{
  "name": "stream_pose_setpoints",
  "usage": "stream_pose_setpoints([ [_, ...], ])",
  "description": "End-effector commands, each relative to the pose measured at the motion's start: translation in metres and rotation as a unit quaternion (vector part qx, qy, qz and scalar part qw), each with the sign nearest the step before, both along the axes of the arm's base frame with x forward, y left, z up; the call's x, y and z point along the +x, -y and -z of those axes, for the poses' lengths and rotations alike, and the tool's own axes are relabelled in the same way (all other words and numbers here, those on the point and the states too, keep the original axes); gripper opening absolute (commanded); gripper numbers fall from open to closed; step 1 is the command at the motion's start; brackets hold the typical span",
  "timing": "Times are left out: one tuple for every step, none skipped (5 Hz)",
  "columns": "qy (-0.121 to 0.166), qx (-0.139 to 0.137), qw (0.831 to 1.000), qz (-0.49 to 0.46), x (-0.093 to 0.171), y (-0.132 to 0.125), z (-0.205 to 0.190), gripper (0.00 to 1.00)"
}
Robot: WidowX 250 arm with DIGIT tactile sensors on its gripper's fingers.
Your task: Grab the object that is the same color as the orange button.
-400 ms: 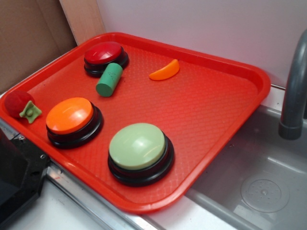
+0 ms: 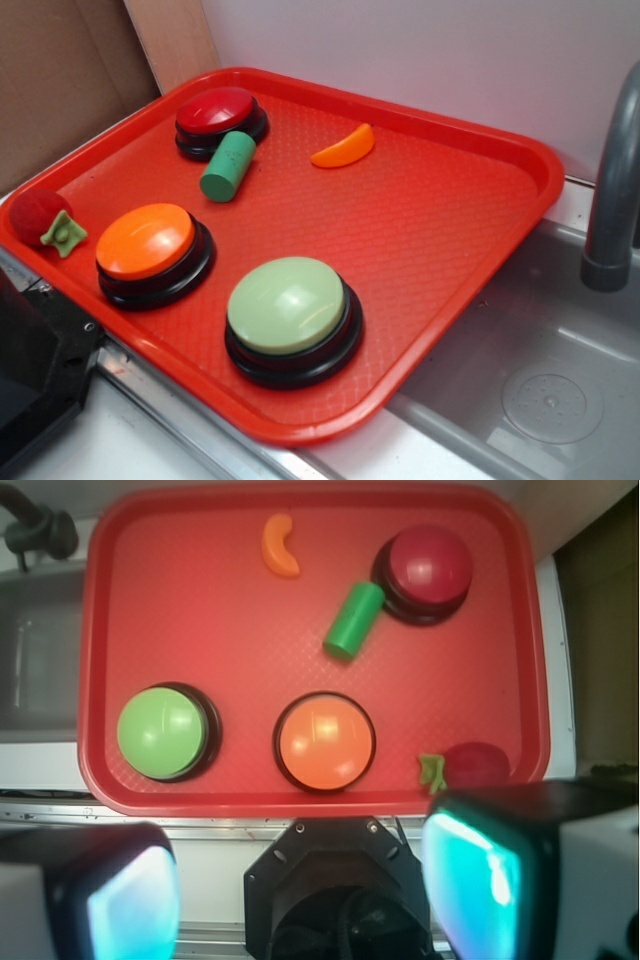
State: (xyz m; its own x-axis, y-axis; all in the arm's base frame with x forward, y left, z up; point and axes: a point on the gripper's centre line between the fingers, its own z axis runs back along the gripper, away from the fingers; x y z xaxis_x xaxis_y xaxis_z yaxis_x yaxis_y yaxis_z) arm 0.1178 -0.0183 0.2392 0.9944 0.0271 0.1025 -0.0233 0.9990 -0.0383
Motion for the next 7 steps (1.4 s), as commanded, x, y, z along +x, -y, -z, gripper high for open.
stream_pose_setpoints([
  [0.027, 0.006, 0.998, -0.054, 0.085, -0.024, 0.045, 1.0],
  [0.045, 0.013, 0.996, -0.075, 0.123, -0.032, 0.071, 1.0],
  [0.066, -0.002, 0.996, -0.056, 0.168, -0.025, 0.107, 1.0],
  [0.074, 0.024, 0.996, -0.03, 0.195, -0.006, 0.142, 1.0],
  [0.061, 0.026, 0.998, -0.021, 0.211, -0.001, 0.17, 1.0],
  [0.042, 0.028, 0.998, 0.026, 0.218, 0.005, 0.189, 1.0],
  [0.037, 0.015, 0.998, 0.041, 0.223, 0.004, 0.196, 1.0],
])
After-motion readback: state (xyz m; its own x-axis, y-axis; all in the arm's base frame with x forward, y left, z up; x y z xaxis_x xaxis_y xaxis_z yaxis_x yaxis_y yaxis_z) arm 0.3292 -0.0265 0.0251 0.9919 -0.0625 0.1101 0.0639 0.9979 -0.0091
